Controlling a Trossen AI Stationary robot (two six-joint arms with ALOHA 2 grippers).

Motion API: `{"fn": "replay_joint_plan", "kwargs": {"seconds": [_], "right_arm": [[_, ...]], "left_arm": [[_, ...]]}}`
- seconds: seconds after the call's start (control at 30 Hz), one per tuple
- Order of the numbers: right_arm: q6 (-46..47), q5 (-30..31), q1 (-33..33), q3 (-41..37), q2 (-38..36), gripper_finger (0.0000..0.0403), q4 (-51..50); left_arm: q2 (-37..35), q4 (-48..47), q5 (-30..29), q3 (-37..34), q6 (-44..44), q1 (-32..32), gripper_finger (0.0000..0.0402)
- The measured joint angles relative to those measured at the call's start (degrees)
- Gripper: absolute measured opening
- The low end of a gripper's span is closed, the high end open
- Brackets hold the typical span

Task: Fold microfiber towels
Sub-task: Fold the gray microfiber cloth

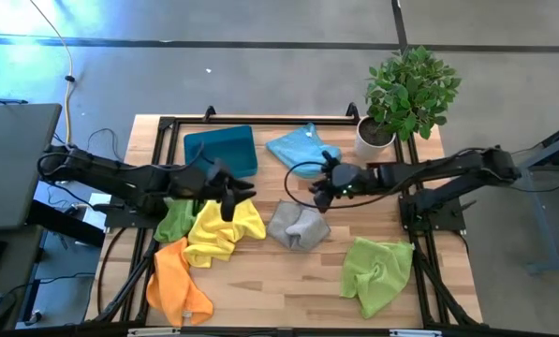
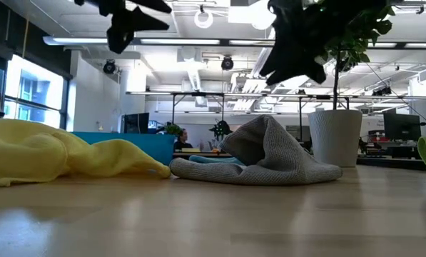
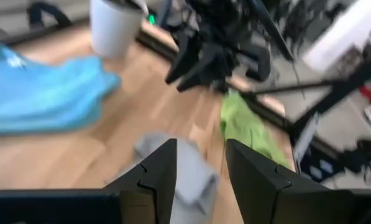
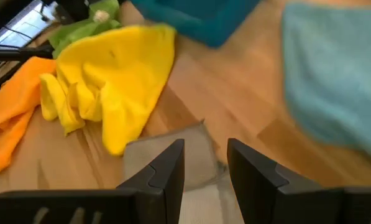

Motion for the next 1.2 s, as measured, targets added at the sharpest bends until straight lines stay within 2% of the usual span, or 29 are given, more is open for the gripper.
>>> {"fn": "replay_joint_plan", "kwargs": {"seconds": [0.2,0.5,0.73,0.9,1.03,1.2], "right_arm": [[-0.1,-1.0,3.2,0.0,7.9,0.0114,2.1],[1.1,-1.8,6.5,0.0,18.7,0.0114,10.2],[-0.1,-1.9,9.5,0.0,21.4,0.0114,9.5],[-0.4,-1.8,11.9,0.0,21.5,0.0114,8.8],[-0.5,-0.5,13.3,0.0,21.5,0.0114,8.6],[-0.5,1.6,13.9,0.0,21.5,0.0114,7.6]], "left_arm": [[3.6,-1.6,6.4,0.0,0.0,-1.1,0.0129],[6.1,-1.0,4.2,0.0,-6.2,-6.1,0.0129],[6.1,-1.5,4.2,0.0,-4.4,-10.1,0.0129],[6.4,-5.9,3.7,-0.5,-1.2,-12.5,0.0129],[8.0,-9.5,-0.8,-2.1,-1.5,-13.4,0.0129],[13.5,-11.4,-4.7,-2.4,-1.4,-13.4,0.0129]]}}
